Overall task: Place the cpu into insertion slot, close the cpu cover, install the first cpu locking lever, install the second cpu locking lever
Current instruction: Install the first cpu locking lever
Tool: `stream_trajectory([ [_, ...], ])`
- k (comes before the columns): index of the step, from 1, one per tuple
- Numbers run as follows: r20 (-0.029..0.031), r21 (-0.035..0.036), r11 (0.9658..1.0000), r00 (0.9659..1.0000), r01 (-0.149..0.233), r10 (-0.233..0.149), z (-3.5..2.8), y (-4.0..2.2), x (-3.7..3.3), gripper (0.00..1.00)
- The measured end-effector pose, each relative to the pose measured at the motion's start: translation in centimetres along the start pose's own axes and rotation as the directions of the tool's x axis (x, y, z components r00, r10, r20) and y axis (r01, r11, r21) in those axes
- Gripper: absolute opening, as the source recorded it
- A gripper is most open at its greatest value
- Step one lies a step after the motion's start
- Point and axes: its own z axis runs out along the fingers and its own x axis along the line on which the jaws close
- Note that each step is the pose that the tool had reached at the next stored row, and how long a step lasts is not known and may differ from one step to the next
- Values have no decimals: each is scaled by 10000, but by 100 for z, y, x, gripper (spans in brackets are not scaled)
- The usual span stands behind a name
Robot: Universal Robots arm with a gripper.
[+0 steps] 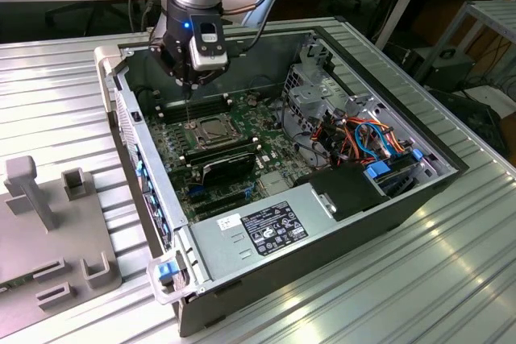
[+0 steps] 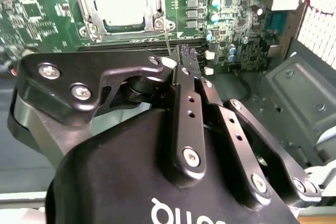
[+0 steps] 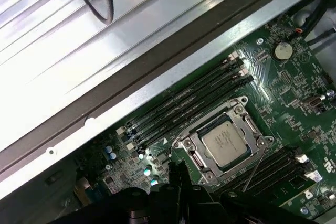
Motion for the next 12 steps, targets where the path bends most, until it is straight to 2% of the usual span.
stream_trajectory([
  [2, -1, 9, 9992, 9992, 399, -399, 0, 0, 0, 11],
  [4, -8, 8, 9970, 9970, 778, -778, 3, -1, 2, 11],
  [5, -18, -5, 9967, 9967, 813, -813, 6, -13, 22, 11],
  [6, -23, -21, 9966, 9966, 819, -819, 9, -40, 64, 11],
  [7, -30, -36, 9966, 9966, 817, -817, 15, -94, 148, 11],
  [8, -31, -36, 9965, 9965, 833, -833, 16, -124, 195, 11],
  [9, -31, -38, 9963, 9963, 864, -864, 17, -129, 204, 11],
  [10, -32, -34, 9952, 9952, 976, -976, 18, -129, 207, 11],
  [12, -36, -26, 9898, 9898, 1423, -1423, 23, -127, 208, 11],
])
